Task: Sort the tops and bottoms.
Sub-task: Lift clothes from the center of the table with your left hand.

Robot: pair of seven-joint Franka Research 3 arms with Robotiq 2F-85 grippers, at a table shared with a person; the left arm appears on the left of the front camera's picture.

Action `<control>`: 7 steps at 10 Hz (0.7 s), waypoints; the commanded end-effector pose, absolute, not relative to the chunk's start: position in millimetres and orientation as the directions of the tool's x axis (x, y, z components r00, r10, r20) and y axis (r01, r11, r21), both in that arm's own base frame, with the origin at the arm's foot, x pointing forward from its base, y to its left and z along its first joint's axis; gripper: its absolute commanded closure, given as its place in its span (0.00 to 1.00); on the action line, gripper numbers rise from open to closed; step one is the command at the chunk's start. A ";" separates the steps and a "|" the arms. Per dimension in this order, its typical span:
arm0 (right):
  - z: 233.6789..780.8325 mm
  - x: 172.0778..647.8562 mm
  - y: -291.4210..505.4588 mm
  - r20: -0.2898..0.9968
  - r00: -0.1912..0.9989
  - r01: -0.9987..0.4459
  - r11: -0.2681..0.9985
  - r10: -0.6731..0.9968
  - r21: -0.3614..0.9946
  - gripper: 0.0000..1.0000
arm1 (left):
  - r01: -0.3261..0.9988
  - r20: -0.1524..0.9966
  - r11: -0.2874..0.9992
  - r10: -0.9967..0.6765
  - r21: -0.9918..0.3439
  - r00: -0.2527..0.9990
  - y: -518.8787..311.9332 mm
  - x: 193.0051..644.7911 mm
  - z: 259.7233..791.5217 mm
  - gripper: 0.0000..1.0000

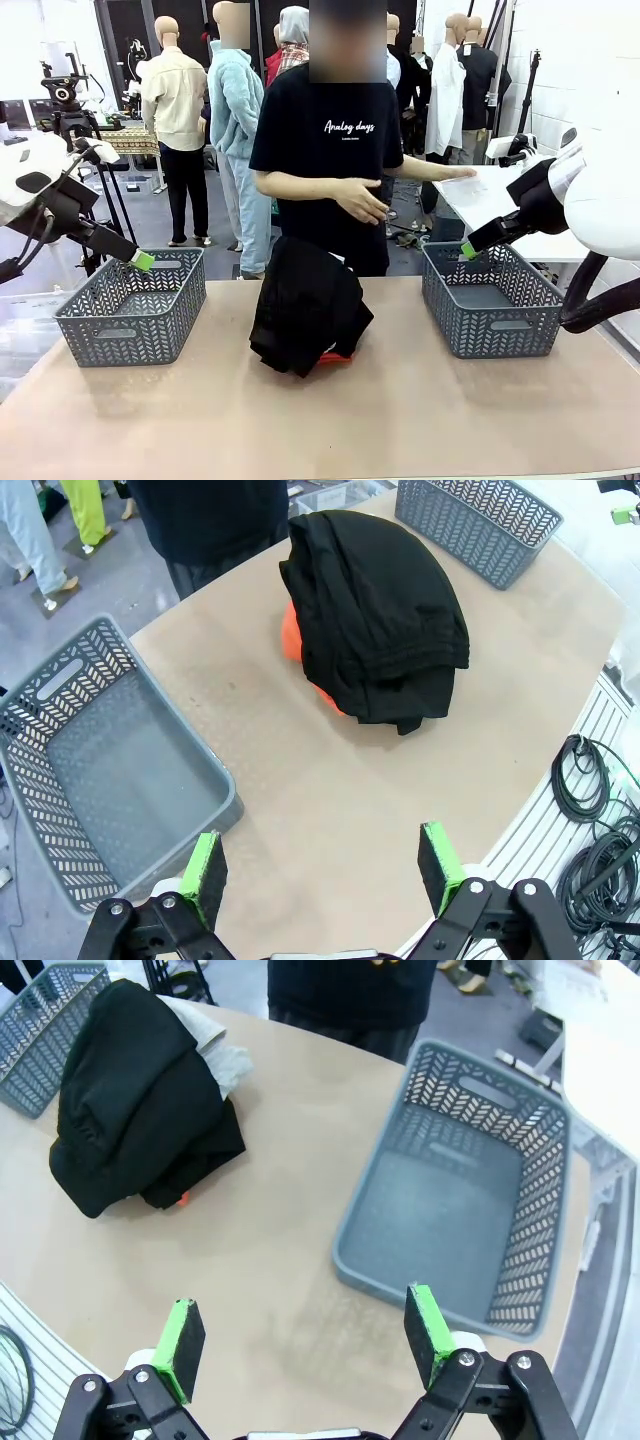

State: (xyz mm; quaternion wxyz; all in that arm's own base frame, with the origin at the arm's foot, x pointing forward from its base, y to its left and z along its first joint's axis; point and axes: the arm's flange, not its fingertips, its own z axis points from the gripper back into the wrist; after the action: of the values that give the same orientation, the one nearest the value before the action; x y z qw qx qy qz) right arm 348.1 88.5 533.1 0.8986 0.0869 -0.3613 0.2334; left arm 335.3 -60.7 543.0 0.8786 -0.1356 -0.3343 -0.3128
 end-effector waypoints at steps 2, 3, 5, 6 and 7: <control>532.4 348.7 87.6 0.689 0.629 -0.489 0.872 0.360 -0.009 0.00 | 0.642 0.672 0.766 -0.457 -0.034 0.582 -59.2 334.2 543.4 0.00; 532.4 348.7 87.6 0.689 0.629 -0.489 0.872 0.360 -0.009 0.00 | 0.642 0.672 0.766 -0.457 -0.034 0.582 -59.2 334.2 543.4 0.00; 532.4 348.7 87.6 0.689 0.629 -0.489 0.872 0.360 -0.009 0.00 | 0.642 0.672 0.766 -0.457 -0.034 0.582 -59.2 334.2 543.4 0.00; 532.4 348.7 87.6 0.689 0.629 -0.489 0.872 0.360 -0.009 0.00 | 0.642 0.672 0.766 -0.457 -0.034 0.582 -59.2 334.2 543.4 0.00; 532.4 348.7 87.6 0.689 0.629 -0.489 0.872 0.360 -0.009 0.00 | 0.642 0.672 0.766 -0.457 -0.034 0.582 -59.2 334.2 543.4 0.00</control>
State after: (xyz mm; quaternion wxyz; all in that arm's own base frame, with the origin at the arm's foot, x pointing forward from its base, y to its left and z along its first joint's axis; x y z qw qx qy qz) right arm 348.1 88.5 533.1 0.8986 0.0869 -0.3613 0.2334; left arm 335.3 -60.7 543.0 0.8786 -0.1356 -0.3343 -0.3128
